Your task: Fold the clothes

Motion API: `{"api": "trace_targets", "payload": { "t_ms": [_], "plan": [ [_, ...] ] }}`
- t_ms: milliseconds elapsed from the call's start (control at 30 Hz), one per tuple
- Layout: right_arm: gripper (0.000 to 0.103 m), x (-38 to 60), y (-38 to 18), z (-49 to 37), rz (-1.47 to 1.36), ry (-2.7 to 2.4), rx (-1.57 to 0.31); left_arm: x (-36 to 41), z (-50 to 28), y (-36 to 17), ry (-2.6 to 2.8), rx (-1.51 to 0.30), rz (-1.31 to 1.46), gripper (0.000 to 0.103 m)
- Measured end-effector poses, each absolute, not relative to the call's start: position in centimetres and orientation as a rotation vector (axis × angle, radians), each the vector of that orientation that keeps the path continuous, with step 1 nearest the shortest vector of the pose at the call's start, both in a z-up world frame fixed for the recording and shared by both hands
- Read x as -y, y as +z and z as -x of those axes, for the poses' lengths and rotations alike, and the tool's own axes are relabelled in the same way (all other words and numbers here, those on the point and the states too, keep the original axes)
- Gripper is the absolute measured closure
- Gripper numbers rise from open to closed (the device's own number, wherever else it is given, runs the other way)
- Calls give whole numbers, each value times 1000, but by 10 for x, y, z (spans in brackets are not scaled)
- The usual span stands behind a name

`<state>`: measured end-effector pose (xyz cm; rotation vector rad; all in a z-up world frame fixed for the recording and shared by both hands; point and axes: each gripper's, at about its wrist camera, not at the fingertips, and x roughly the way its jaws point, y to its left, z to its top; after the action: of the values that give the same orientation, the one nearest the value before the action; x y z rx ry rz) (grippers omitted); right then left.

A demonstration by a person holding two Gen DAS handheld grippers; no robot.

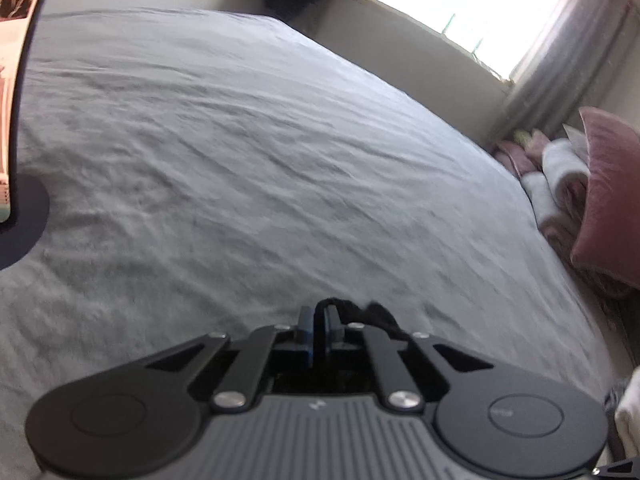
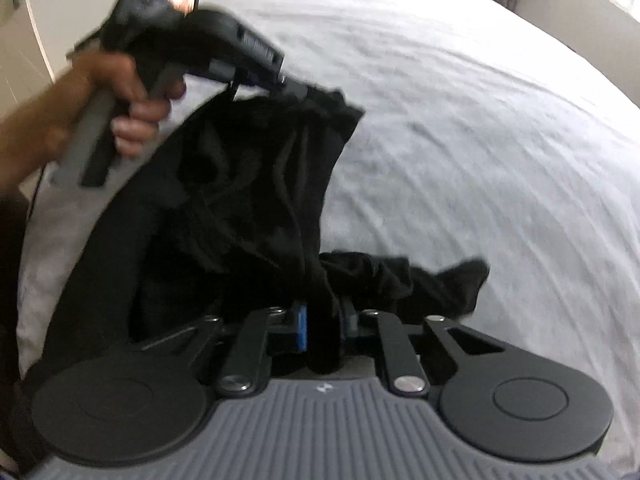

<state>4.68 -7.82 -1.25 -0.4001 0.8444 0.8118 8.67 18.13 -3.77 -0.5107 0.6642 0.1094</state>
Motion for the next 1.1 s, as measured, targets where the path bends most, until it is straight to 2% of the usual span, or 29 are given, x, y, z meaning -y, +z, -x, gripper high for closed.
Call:
{"api": "trace_targets", "payload": {
  "t_ms": [233, 433, 500, 567, 600, 633, 667, 900, 1100],
  "plan": [
    [89, 96, -11, -79, 333, 500, -746, -176, -78, -25, 262, -504, 406, 99],
    [87, 120, -18, -94, 216, 376, -733, -173, -82, -29, 430, -548, 251, 99],
    [78, 125, -20, -96, 186, 409, -725, -175, -83, -32, 416, -578, 270, 97],
    [50, 132, -12, -96, 157, 436, -694, -174, -82, -31, 399, -579, 255, 89],
    [46, 135, -9, -97, 150, 441, -674, -172, -81, -31, 381, -576, 251, 80],
    [43, 141, -5, -98, 143, 445, -662, -171, -79, -31, 364, -572, 247, 76],
    [43, 146, -2, -98, 137, 449, -650, -170, -78, -30, 344, -570, 245, 70],
    [43, 172, -2, -107, 47, 443, -660, -158, -80, -28, 145, -588, 285, 55],
    [43, 189, -4, -113, -10, 430, -670, -120, -85, -29, 62, -623, 89, 52]
  ]
}}
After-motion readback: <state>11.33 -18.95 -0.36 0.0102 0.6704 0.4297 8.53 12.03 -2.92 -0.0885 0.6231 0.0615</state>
